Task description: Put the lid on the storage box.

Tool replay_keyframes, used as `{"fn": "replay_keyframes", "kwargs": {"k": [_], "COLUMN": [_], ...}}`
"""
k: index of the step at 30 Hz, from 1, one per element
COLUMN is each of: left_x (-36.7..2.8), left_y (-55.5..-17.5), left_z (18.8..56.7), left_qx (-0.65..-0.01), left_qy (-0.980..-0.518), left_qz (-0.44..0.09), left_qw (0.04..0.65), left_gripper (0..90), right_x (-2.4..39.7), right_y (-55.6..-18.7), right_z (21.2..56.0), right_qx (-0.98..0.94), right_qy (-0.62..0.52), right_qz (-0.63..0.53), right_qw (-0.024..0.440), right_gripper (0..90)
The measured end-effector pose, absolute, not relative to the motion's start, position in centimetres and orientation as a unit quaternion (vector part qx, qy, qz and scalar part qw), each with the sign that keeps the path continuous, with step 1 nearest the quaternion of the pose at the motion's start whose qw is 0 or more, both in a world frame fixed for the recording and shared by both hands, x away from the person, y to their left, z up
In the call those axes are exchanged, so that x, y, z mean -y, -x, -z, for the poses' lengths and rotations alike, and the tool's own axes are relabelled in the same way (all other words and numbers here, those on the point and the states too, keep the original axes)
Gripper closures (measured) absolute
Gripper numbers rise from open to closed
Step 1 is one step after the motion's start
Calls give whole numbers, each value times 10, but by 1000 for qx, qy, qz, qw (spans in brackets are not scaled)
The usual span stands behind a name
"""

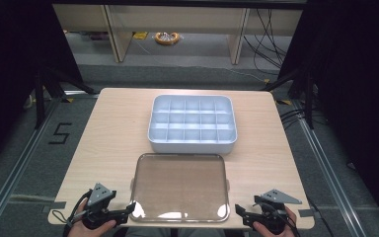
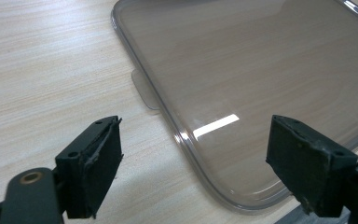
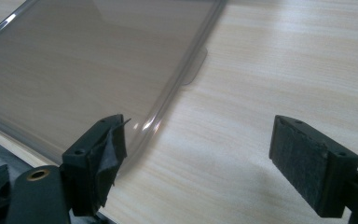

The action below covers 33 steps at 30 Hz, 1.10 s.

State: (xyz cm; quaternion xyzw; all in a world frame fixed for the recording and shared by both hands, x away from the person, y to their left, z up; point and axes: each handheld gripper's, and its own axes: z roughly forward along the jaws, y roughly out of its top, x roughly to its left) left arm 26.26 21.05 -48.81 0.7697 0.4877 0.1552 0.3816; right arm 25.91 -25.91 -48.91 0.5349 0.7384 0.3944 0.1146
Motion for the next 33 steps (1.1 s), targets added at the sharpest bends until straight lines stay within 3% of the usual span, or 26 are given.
{"fn": "replay_keyframes", "kwargs": {"k": [13, 23, 24, 33], "left_x": [-213, -213, -213, -213], "left_y": [-265, -267, -267, -269], "left_z": [490, 498, 498, 502], "left_qx": [-491, -519, -520, -537], "left_qy": [-768, -744, -744, -729], "left_qz": [-117, -46, -43, -18], "left_qw": [395, 419, 417, 424], "left_gripper": [257, 341, 351, 404], "right_x": [260, 260, 256, 238], "right_y": [-262, -263, -264, -273], "right_z": [492, 494, 496, 502], "right_qx": [-743, -728, -704, -712], "right_qy": [-525, -536, -554, -538], "right_qz": [-400, -423, -445, -451], "right_qw": [116, 66, 22, 3], "right_gripper": [201, 206, 214, 251]}}
